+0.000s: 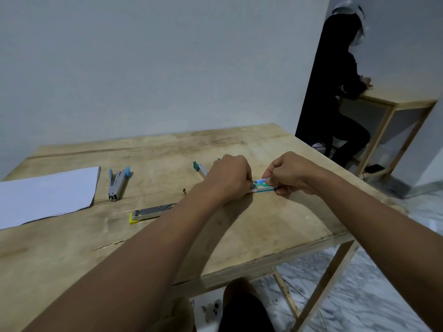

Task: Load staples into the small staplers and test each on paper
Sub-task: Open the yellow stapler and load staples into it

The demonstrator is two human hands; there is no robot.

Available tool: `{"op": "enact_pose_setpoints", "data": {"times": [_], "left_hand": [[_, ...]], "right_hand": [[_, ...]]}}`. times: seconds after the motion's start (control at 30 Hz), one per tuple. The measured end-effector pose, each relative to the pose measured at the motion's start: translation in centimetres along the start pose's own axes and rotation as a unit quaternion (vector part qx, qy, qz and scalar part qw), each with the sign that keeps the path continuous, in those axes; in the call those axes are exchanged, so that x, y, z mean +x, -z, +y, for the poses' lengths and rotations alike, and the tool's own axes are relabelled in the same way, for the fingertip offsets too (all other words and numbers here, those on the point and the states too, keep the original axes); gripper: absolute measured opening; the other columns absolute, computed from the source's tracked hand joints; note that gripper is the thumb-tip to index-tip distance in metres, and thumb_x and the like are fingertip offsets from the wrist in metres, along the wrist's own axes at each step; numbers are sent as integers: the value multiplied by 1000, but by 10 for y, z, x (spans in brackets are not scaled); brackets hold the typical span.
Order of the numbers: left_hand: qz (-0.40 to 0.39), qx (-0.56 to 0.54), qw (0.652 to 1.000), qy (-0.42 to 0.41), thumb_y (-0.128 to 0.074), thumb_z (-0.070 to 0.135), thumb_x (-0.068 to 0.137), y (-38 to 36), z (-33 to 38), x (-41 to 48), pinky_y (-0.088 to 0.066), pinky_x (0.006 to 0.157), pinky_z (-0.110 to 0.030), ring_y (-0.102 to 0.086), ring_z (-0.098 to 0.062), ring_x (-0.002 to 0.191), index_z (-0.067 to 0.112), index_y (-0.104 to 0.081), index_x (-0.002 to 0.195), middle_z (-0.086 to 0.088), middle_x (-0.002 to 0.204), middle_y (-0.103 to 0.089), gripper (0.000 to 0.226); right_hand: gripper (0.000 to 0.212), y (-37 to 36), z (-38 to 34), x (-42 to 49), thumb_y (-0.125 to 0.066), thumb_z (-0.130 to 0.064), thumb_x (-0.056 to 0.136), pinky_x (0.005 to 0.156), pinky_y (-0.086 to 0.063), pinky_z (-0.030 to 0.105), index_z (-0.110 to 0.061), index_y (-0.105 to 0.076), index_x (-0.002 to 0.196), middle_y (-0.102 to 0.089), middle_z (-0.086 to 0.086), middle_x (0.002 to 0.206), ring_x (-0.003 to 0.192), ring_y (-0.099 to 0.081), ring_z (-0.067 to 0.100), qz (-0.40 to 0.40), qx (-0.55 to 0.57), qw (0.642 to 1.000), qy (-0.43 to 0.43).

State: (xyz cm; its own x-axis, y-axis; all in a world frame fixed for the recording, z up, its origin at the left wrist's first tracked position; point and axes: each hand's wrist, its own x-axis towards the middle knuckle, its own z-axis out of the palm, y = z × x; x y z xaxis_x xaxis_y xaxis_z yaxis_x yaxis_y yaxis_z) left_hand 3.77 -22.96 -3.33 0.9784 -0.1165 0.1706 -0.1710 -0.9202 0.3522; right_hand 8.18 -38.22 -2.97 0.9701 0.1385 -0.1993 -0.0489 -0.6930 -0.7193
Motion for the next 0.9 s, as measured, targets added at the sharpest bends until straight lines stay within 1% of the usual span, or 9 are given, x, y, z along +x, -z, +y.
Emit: {"op": "enact_pose_setpoints", "data": {"times": [0.1, 0.23, 0.47, 0.53, 0.63, 0.73, 0.77, 0.8, 0.9], "left_hand": [[-19, 39, 999, 12, -69, 28, 83, -2, 4, 8, -44, 63, -31, -59, -24, 79, 16, -75, 101, -8, 98, -70, 23], [-42, 53, 998, 18, -68, 27, 84, -2, 1, 16, -50, 70, -36, -61, -26, 86, 10, -70, 103, -11, 100, -68, 26], [-98, -2, 994, 47, -67, 24, 87, 0, -11, 22, -57, 80, -40, -64, -24, 90, 6, -70, 103, -12, 101, -69, 24], [-102, -3, 994, 47, -65, 24, 88, 2, -9, 22, -57, 78, -37, -64, -23, 90, 6, -70, 105, -12, 103, -69, 25], [-108, 26, 993, 32, -59, 23, 91, 4, -4, 21, -51, 70, -34, -61, -24, 86, 2, -67, 108, -14, 103, -68, 28], [-101, 59, 993, 18, -51, 21, 96, -1, -3, 20, -39, 57, -28, -52, -18, 72, 3, -60, 101, -10, 90, -60, 21], [-96, 64, 993, 16, -51, 22, 96, -3, -3, 20, -37, 54, -28, -49, -16, 69, 3, -61, 102, -8, 87, -58, 23], [-89, 70, 994, 12, -52, 21, 95, -3, -3, 20, -38, 56, -28, -51, -17, 70, 2, -64, 105, -9, 87, -60, 24], [-51, 94, 994, -7, -55, 15, 90, -1, -4, 18, -45, 64, -35, -59, -29, 87, 4, -66, 109, -16, 103, -64, 25]], "right_hand": [[13, -1, 1, 1, -64, -1, 88, 65, -57, 31, -5, -70, 78, -70, 26, 96, 64, -58, 25, 5, -2, 1000, 2], [12, 0, 1, 2, -65, -1, 88, 55, -55, 26, -5, -71, 78, -69, 24, 89, 56, -56, 21, 5, 3, 1000, 2], [10, 0, 2, 3, -67, -4, 88, 47, -53, 21, -4, -70, 79, -70, 24, 88, 54, -56, 19, 5, -6, 1000, -1], [10, 0, 1, 4, -67, -4, 88, 49, -54, 22, -4, -70, 79, -70, 23, 87, 52, -56, 18, 6, -10, 1000, -2], [10, -1, 1, 4, -67, -4, 88, 49, -53, 23, -4, -70, 79, -70, 23, 86, 53, -56, 19, 10, -13, 1000, -3], [7, -2, 1, 4, -66, -4, 89, 51, -53, 25, 0, -71, 87, -68, 23, 84, 53, -56, 21, 12, -15, 1000, -3], [8, -2, 1, 4, -66, -4, 89, 52, -53, 26, 1, -71, 89, -68, 23, 85, 54, -56, 22, 12, -15, 1000, -3], [9, -2, 1, 4, -66, -4, 89, 53, -53, 27, 2, -71, 90, -69, 24, 87, 56, -56, 22, 12, -16, 1000, -3], [9, -2, -1, 4, -66, -6, 89, 54, -54, 27, 2, -71, 89, -71, 26, 92, 60, -58, 23, 10, -20, 1000, -5]]}}
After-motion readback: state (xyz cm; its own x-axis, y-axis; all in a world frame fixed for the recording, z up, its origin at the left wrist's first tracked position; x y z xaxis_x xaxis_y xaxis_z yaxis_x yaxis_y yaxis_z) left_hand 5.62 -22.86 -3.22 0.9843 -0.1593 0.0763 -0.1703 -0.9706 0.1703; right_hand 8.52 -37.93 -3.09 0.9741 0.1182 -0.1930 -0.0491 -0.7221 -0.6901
